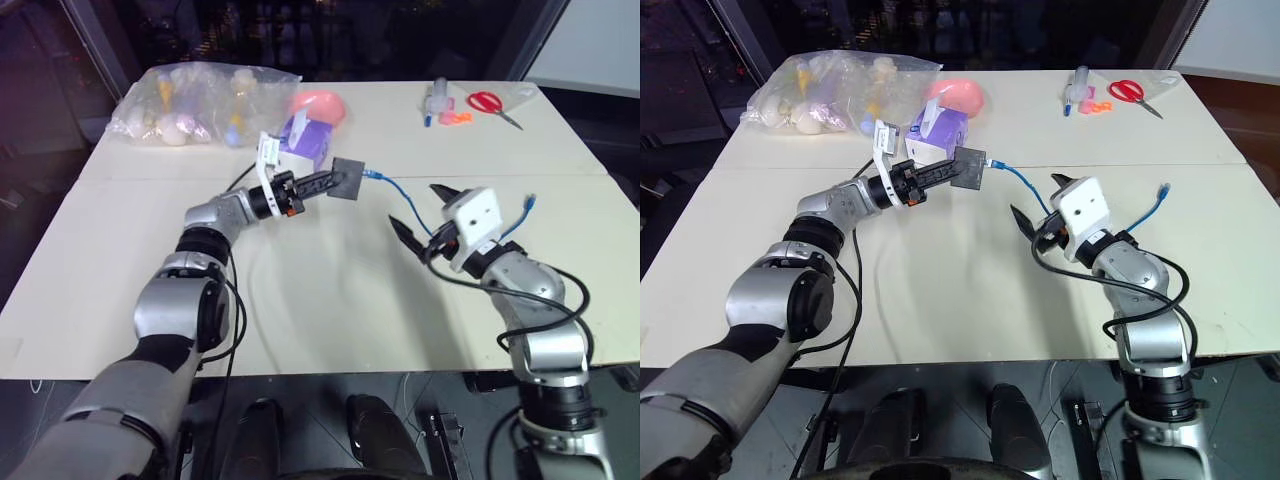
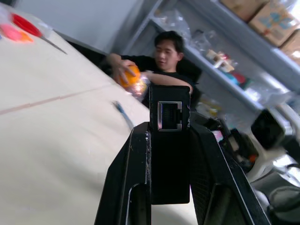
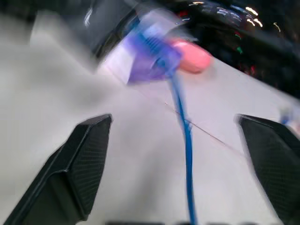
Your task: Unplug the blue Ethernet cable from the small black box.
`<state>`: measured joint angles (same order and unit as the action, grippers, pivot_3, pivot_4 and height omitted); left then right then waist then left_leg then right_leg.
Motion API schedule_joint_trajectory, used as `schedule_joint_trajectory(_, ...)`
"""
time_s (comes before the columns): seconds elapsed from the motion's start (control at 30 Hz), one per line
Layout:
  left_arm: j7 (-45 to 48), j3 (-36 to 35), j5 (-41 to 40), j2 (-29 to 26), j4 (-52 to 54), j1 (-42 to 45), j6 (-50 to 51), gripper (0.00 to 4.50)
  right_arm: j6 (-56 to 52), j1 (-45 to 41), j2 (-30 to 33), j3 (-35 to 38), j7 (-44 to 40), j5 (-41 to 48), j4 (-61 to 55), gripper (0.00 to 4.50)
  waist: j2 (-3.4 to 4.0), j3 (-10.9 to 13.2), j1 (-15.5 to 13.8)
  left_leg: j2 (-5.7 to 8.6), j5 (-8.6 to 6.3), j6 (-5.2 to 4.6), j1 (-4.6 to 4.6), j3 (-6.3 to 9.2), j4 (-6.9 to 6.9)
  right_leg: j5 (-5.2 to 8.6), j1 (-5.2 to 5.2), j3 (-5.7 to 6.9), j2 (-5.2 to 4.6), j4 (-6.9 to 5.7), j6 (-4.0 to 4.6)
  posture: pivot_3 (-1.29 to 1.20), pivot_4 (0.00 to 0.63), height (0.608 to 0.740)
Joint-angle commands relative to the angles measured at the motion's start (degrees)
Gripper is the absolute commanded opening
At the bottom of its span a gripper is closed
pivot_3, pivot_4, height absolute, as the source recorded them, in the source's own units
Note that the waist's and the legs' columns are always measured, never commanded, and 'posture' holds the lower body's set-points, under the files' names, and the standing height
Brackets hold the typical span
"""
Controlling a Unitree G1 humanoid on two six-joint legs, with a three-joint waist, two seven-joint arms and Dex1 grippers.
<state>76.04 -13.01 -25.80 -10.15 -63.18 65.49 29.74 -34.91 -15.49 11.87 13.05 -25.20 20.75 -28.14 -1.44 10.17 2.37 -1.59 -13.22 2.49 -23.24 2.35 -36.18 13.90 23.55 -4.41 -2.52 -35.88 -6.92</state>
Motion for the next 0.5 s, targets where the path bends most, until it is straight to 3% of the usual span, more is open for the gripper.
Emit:
schedule_joint_trajectory(0.03,0.74,-4.31,-7.16,0.45,7.04,0.17,9.5,0.49,-9.1,-0.89,-9.32,6.04,9.64,22.94,-7.39,4.35,0.0,0.0,0.09,0.0,0.0,0.0,0.04,0.04,0.02,0.01,0.0,0.01,0.01,-0.08,0.01,0.0,0.15,0.74)
schedule_joint_trajectory(0.17,-3.15,-6.71,-11.98,1.46,14.03,-2.97,16.8,0.49,-9.58,-1.23,-14.81,7.73,17.53,35.18,-7.29,4.35,0.02,-0.01,0.13,-0.02,0.0,0.0,0.17,0.12,0.0,0.01,-0.09,0.05,0.02,-0.15,0.03,0.0,0.15,0.74)
schedule_joint_trajectory(0.5,-11.28,-6.16,-18.65,4.15,31.64,-12.21,26.83,0.49,-5.59,-2.45,-13.08,3.37,20.82,39.58,-4.42,4.35,0.03,-0.01,0.13,-0.01,0.0,0.0,0.17,0.11,0.02,0.02,-0.1,0.05,0.0,-0.12,0.03,0.0,0.15,0.74)
